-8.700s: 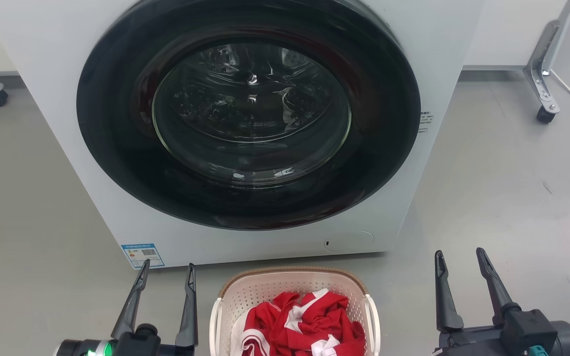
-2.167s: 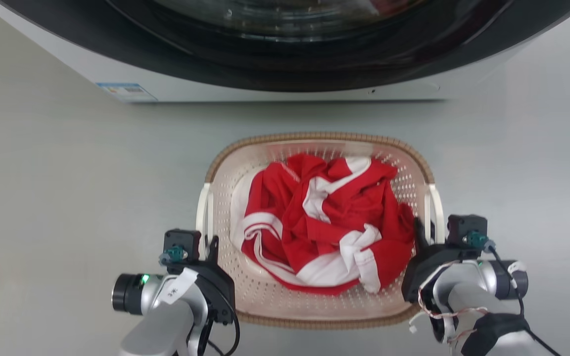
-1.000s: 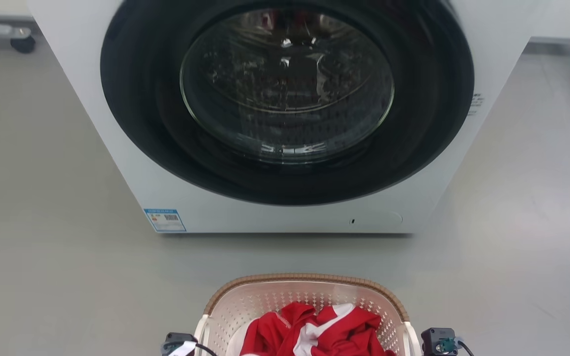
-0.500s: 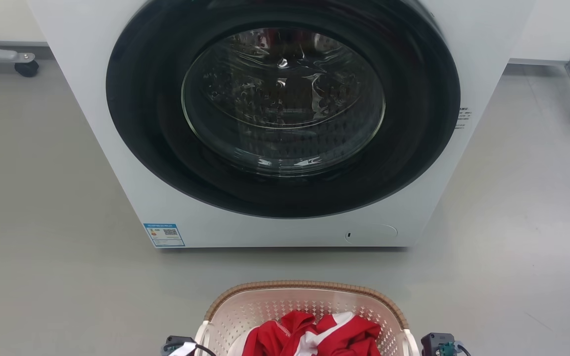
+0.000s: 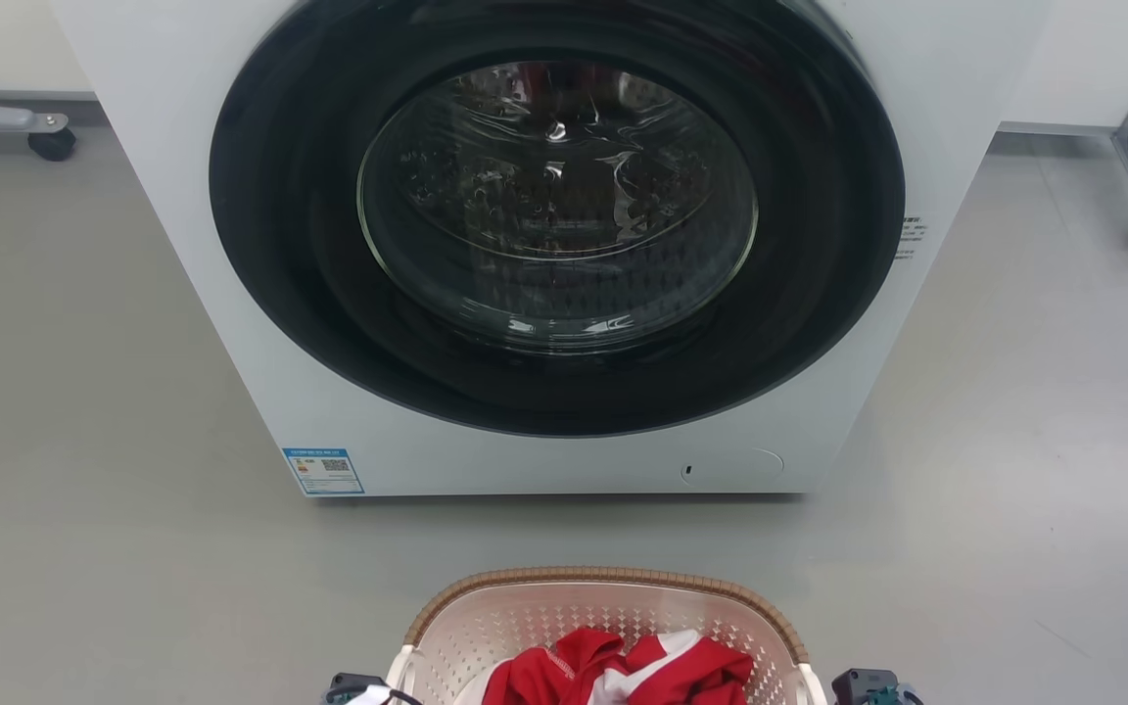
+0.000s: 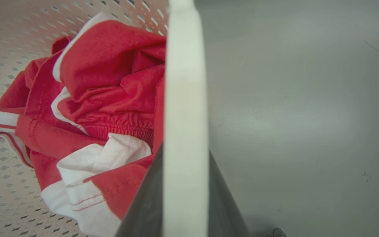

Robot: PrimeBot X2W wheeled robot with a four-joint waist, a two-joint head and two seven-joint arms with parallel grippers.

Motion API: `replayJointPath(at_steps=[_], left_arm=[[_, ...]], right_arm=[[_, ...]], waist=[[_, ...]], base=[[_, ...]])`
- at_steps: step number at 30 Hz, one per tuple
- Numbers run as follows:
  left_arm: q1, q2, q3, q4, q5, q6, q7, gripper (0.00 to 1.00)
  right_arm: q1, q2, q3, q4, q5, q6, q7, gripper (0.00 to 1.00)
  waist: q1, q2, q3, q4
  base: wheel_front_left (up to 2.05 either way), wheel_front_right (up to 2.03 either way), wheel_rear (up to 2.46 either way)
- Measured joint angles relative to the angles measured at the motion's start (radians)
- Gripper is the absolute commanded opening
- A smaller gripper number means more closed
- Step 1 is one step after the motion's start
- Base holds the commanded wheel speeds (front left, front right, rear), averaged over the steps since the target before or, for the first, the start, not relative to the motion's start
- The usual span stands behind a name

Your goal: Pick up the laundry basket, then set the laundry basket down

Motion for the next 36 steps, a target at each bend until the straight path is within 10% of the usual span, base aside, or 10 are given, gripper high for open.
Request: replayJointPath(at_steps=[36], left_arm=[[0.017,0.001,-0.02,0.0,-0.027,0.009,0.0,0.0]], right_arm=[[-0.005,0.0,0.086,0.02,0.085,0.0,-0.022,0.0]], waist=[[0.0,0.0,-0.002,-0.001]], base=[[0.0,0.0,0.0]])
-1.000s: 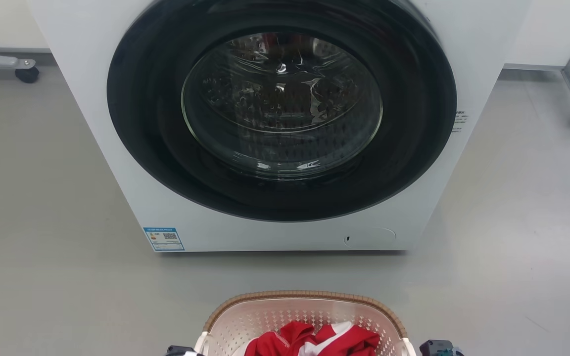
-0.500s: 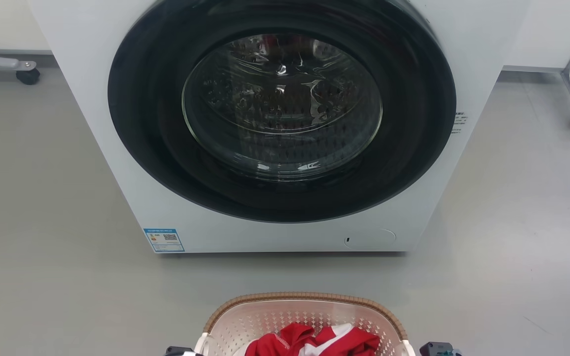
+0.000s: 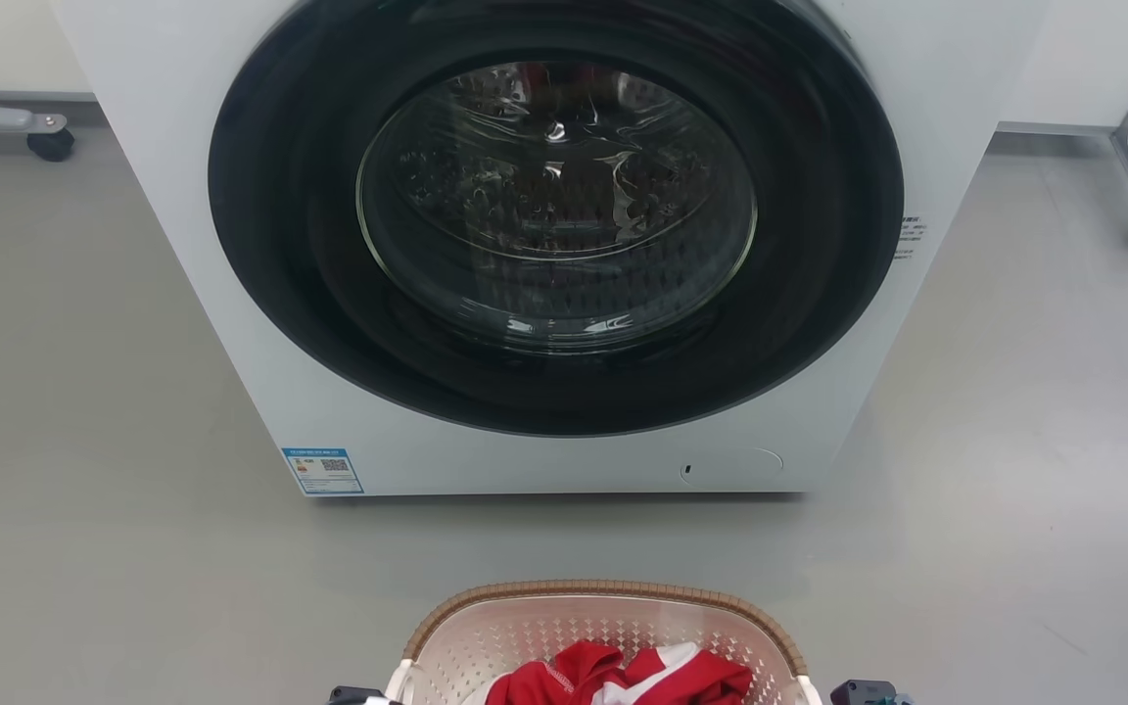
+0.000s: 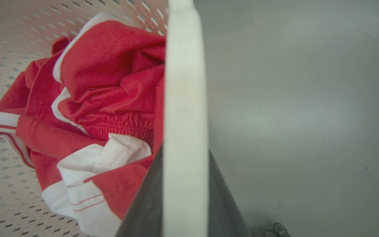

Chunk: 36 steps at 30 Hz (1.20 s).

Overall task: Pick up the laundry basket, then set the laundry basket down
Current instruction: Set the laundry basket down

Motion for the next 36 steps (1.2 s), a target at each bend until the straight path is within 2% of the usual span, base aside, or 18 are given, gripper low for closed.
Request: replayJointPath(at_steps=[11,18,26,36], left_arm=[[-0.014,0.0,-0.002,0.001,-0.003,0.001,-0.01,0.0],[-0.105,0.007,0.007,0.006,-0.004,0.0,-0.022,0.0],[-0.243,0.018,0.01,0.004,0.004,-0.001,-0.042,0.0],[-0.316,0.015,0.011,0.002,0.01,0.011,-0.065,0.0]], right_arm=[[-0.042,0.001,0.019,0.015,0.009,0.0,-0.003,0.0],[-0.14,0.0,0.022,0.016,0.01,0.0,-0.018,0.0],[-0.292,-0.001,0.022,0.03,0.0,0.0,-0.032,0.0],[-0.397,-0.001,0.026,0.061,-0.021,0.0,-0.05,0.0]], waist=[[0.0001,0.0,0.034,-0.002],[0.0002,0.0,0.088,-0.003],[0.0003,0.0001,0.177,-0.002],[0.0003,0.0001,0.315,0.005]], base=[[0.0,0.0,0.0],[0.0,0.0,0.0],[0.0,0.0,0.0],[0.0,0.0,0.0]])
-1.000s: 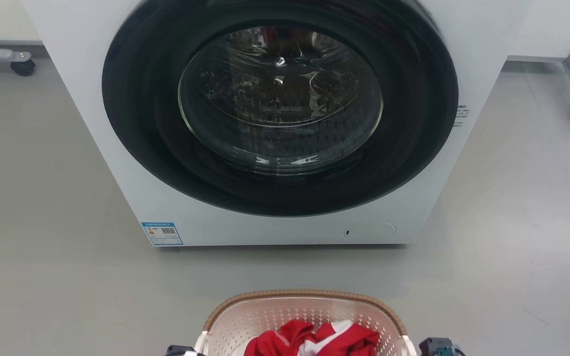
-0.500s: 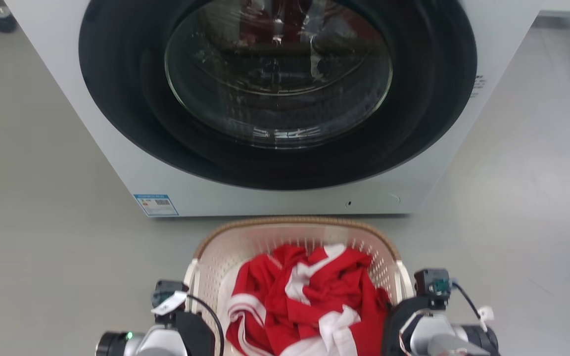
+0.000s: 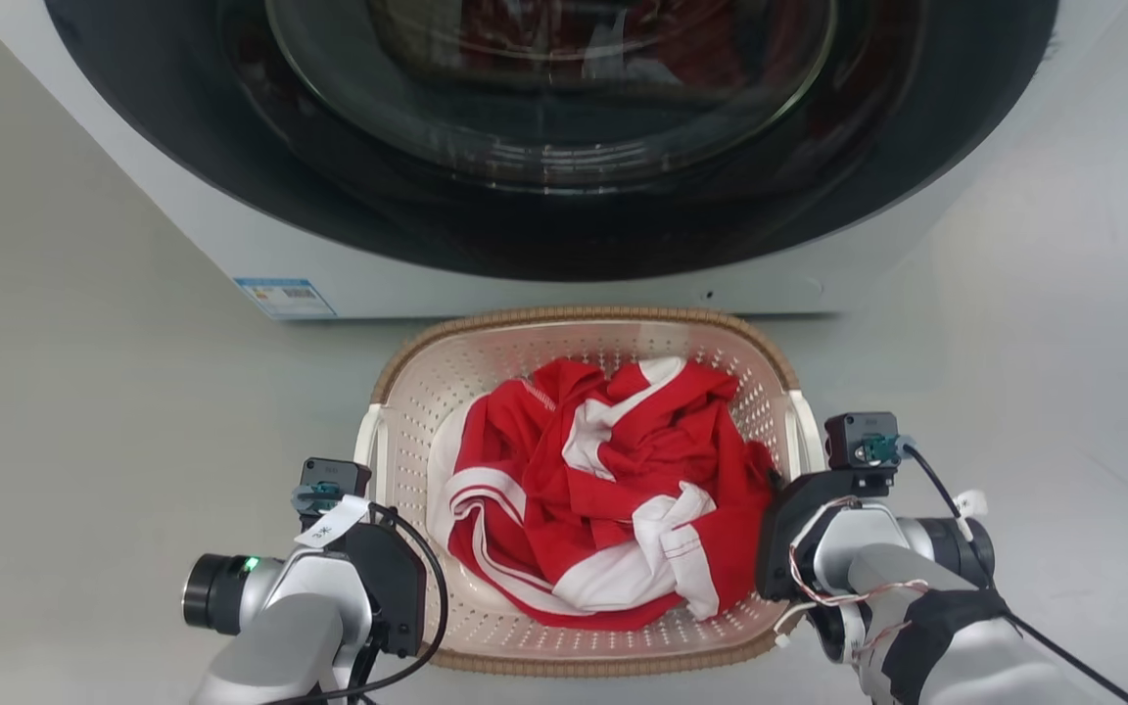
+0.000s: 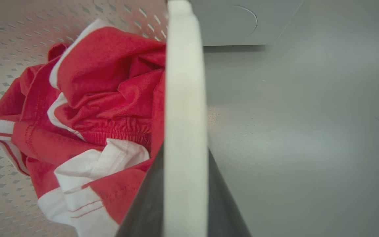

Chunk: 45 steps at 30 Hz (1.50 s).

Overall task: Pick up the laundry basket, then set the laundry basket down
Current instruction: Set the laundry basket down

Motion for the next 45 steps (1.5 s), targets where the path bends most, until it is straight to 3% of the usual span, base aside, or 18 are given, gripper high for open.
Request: replayJointPath(at_steps=[28,45], left_arm=[[-0.222,-0.009,0.009,-0.052,0.018,0.06,-0.048,0.0],[-0.276,-0.013,0.023,-0.05,0.021,0.068,-0.09,0.0]], right_arm=[[-0.262,-0.01,-0.016,0.091,-0.045,0.0,-0.075,0.0],[-0.309,-0.012,-0.012,0.109,-0.057,0.0,-0.118,0.0]], waist=[[-0.0001,0.0001,0.408,0.025],[-0.0004,0.0,0.493,0.058]], base=[[0.0,0.0,0.0],[0.0,0.0,0.0]])
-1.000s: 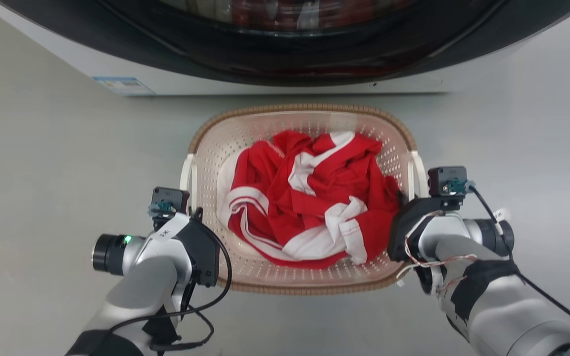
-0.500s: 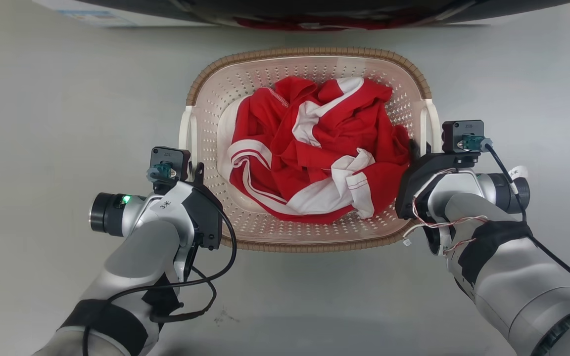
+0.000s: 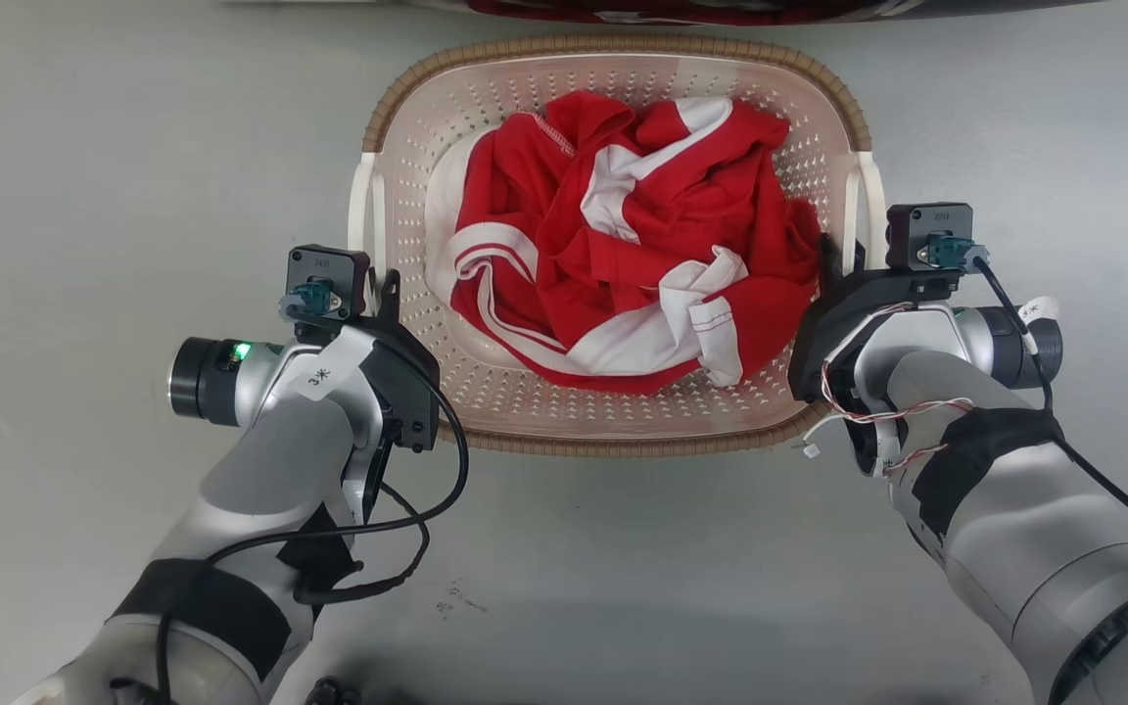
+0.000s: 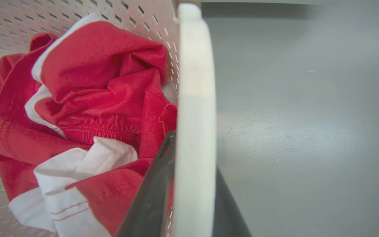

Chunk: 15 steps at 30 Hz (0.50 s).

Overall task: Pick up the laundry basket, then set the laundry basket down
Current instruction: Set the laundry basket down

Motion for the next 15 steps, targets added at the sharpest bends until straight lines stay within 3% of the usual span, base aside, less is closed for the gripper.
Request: replayJointPath(at_steps=[12,13,15], left_arm=[[-0.004,-0.001,0.0,0.004,0.0,0.001,-0.02,0.0],[-0.005,-0.001,0.0,0.004,0.0,0.002,-0.02,0.0],[-0.005,-0.001,0.0,0.004,0.0,0.002,-0.024,0.32]], right_arm=[[-0.009,-0.001,0.007,0.002,-0.003,0.0,-0.019,0.0],[-0.009,-0.001,0.008,0.002,-0.003,0.0,-0.021,0.17],[-0.009,-0.001,0.013,0.005,-0.006,0.0,-0.022,0.36]], waist=[[0.0,0.0,0.015,0.01],[0.0,0.0,0.015,0.011],[0.0,0.0,0.014,0.011]], base=[[0.0,0.0,0.0],[0.0,0.0,0.0],[0.0,0.0,0.0]])
